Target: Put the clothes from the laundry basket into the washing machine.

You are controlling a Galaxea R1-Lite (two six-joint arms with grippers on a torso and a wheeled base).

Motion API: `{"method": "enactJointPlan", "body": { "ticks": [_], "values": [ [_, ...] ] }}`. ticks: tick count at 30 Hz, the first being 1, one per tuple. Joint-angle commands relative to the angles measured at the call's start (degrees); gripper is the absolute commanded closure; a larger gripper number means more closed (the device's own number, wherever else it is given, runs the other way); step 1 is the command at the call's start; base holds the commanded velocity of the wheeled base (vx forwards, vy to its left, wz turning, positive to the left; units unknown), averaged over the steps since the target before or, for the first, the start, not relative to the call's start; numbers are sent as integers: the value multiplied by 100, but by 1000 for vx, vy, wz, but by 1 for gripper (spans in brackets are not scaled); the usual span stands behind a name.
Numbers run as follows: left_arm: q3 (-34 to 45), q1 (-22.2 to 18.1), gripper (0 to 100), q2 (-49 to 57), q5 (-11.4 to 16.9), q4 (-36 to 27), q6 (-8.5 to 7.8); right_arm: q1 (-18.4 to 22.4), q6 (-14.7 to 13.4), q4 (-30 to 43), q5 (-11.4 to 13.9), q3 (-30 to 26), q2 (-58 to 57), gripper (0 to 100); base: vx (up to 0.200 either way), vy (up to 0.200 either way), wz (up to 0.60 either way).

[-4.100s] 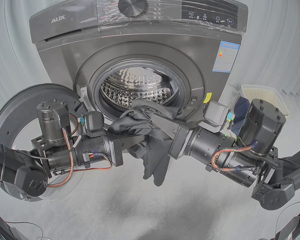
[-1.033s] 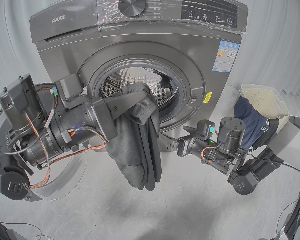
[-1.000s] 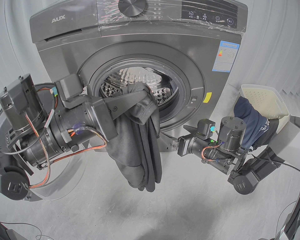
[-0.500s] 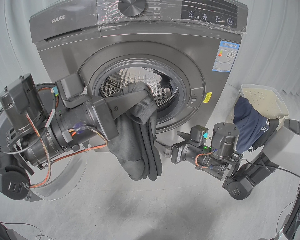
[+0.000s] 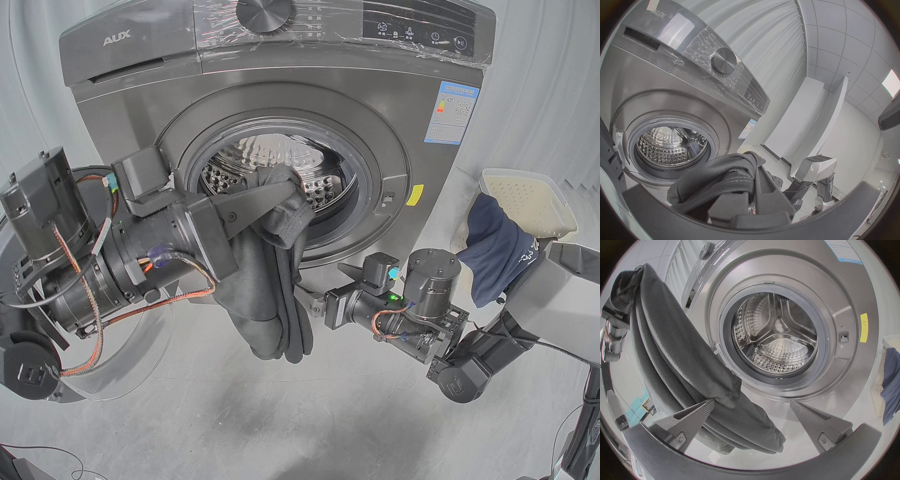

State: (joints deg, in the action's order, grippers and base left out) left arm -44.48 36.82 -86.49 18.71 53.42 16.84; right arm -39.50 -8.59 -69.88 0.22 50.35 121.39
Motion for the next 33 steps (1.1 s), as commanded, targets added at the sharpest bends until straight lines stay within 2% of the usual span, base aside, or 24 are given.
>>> {"method": "enactJointPlan", "body": {
  "ticks": [1,13,22,26,33],
  "values": [
    [-16,1,100,-8,-8,2,4,-111,-2,-8,-4,-60,51,0,0,0,0],
    [-16,-8,100,-8,-8,-7,-5,-164,77,-61,-4,-306,51,0,0,0,0],
    [36,1,100,54,1,-7,-5,74,104,-44,-13,494,139,0,0,0,0],
    [27,1,100,54,1,-7,-5,250,262,-61,-4,423,60,0,0,0,0],
    [27,1,100,36,1,-7,-5,346,288,-79,40,72,-292,0,0,0,0]
  ]
}}
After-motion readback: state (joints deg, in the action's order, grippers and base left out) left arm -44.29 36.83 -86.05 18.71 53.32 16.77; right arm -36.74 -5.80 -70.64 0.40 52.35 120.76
